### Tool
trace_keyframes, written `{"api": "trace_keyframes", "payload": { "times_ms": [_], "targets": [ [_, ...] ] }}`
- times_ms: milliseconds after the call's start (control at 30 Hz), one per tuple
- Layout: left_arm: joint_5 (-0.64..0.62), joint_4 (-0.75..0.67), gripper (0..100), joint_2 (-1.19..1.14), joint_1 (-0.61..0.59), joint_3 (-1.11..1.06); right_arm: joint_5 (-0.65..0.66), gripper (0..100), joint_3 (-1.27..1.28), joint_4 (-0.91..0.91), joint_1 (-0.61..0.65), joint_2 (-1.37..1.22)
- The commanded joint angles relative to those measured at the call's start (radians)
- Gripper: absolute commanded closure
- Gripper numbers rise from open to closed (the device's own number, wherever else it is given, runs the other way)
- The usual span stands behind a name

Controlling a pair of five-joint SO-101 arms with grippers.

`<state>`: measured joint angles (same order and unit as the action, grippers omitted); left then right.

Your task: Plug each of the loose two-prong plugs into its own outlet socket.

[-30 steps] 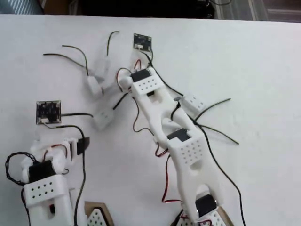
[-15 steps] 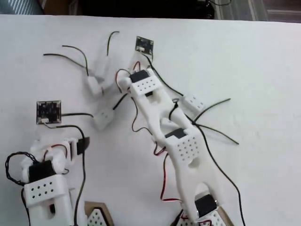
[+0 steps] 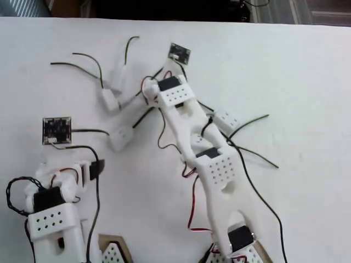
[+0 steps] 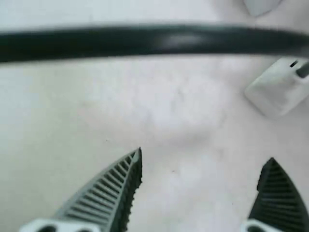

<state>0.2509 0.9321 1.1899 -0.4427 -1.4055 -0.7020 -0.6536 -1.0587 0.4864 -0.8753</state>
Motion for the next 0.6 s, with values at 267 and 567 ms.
{"api": "trace_keyframes", "payload": {
  "times_ms": [267, 567],
  "targets": [
    [0.008, -0.018, 63, 0.021, -0.008, 0.003, 0.192, 98.1, -0.034, -0.257, -0.016, 0.252],
    [0.008, -0.018, 63, 0.021, -0.007, 0.003, 0.476, 98.1, -0.031, -0.509, -0.013, 0.417]
  ]
}}
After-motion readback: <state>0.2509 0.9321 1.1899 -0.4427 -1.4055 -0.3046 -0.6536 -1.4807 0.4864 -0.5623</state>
